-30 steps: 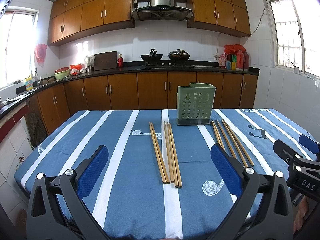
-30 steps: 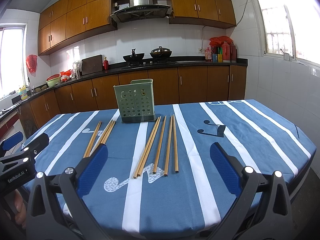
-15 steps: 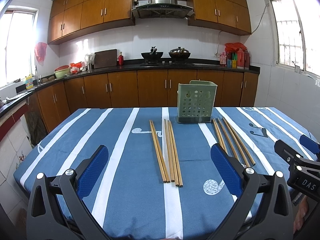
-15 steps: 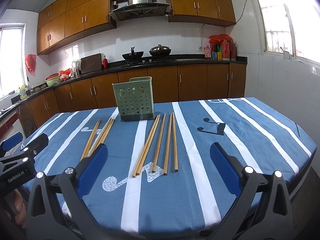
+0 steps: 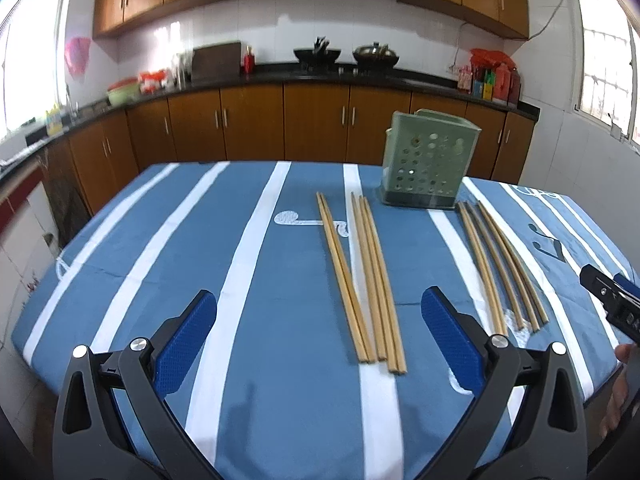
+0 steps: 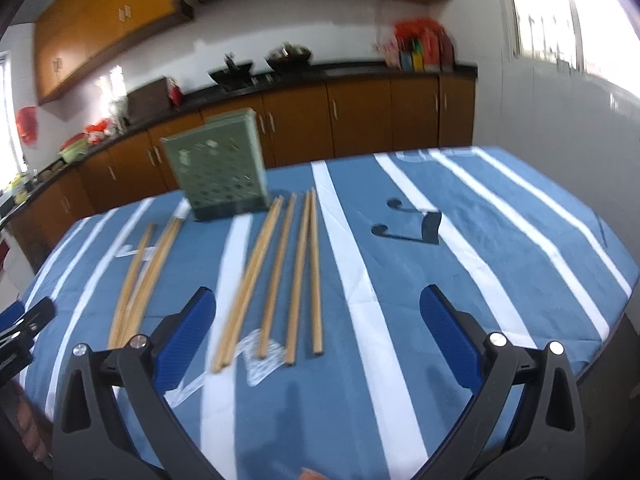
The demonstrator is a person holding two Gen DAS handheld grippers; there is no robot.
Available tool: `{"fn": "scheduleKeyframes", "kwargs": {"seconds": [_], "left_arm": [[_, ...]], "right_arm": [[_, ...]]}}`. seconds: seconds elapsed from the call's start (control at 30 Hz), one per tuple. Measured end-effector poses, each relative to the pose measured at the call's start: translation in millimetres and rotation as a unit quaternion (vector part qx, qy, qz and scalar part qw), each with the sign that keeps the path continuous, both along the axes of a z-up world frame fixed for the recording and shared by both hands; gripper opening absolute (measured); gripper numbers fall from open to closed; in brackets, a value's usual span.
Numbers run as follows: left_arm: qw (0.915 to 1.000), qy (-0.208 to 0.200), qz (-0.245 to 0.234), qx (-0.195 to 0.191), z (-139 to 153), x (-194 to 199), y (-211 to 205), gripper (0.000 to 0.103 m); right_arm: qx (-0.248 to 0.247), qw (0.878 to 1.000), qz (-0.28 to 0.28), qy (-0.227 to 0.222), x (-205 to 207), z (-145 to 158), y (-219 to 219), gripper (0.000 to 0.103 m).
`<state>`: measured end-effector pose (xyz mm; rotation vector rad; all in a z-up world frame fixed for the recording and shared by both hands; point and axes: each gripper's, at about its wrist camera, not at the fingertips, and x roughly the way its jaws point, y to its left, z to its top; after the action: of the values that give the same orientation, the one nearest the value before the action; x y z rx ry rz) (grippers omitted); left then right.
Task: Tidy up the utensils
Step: 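Close the right tool on one wooden chopstick while the left tool grasps another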
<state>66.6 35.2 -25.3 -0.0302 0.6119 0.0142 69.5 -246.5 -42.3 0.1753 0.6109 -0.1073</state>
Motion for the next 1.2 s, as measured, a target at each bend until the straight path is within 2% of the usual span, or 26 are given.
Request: {"fn": "scheduleKeyframes", "kwargs": {"seconds": [0.03, 0.17, 0.2, 0.3, 0.5, 0.57, 0.6, 0.67, 0.8, 0.97, 1.07, 1.2], "left_arm": [[1.0000, 0.005, 0.001, -0.001, -0.2, 4.6, 3.2, 0.101], [0.9994, 0.035, 0.004, -0.008, -1.8, 29.3, 14.0, 0.099], [0.9992, 0.039, 0.003, -0.008, -2.6, 32.9, 16.1, 0.094], [0.9983, 0.057, -0.001, -0.006, -6.5, 45.0, 17.3, 0.079], [0.9955, 0.091, -0.024, -0.013, -20.0, 62.4, 14.3, 0.069], [0.9940, 0.103, -0.032, -0.019, -24.7, 66.4, 12.4, 0.064], [0.9934, 0.107, -0.035, -0.022, -26.1, 68.2, 11.5, 0.060], [0.9918, 0.118, -0.041, -0.027, -29.2, 72.4, 9.6, 0.054], [0.9889, 0.137, -0.051, -0.027, -37.1, 83.2, 3.0, 0.037], [0.9849, 0.161, -0.059, -0.024, -47.1, 93.0, -3.0, 0.027], [0.9847, 0.164, -0.057, -0.016, -49.4, 96.1, -5.7, 0.026], [0.9842, 0.171, -0.045, -0.009, -52.1, 103.9, -3.6, 0.015]], "right_arm": [[0.003, 1.000, -0.003, 0.014, 10.3, -2.9, -2.7, 0.098], [0.013, 0.997, -0.005, 0.077, 46.8, -20.8, -11.5, 0.068], [0.020, 0.995, -0.005, 0.094, 55.3, -26.4, -14.2, 0.058], [0.029, 0.992, -0.004, 0.122, 75.0, -38.2, -17.8, 0.044], [0.014, 0.989, 0.009, 0.147, 89.0, -48.1, -13.2, 0.039], [-0.001, 0.989, 0.011, 0.145, 89.2, -51.2, -10.1, 0.030], [-0.010, 0.989, 0.012, 0.145, 92.2, -52.3, -8.4, 0.020], [-0.025, 0.990, 0.002, 0.142, 94.0, -52.2, -9.6, 0.010], [0.005, 0.990, -0.013, 0.142, 97.9, -50.7, -23.1, 0.008], [-0.006, 0.990, -0.010, 0.138, 98.2, -50.1, -22.1, 0.008], [-0.006, 0.990, -0.009, 0.137, 98.4, -49.7, -21.5, 0.008], [-0.011, 0.990, -0.007, 0.139, 104.1, -49.6, -21.9, 0.008]]}}
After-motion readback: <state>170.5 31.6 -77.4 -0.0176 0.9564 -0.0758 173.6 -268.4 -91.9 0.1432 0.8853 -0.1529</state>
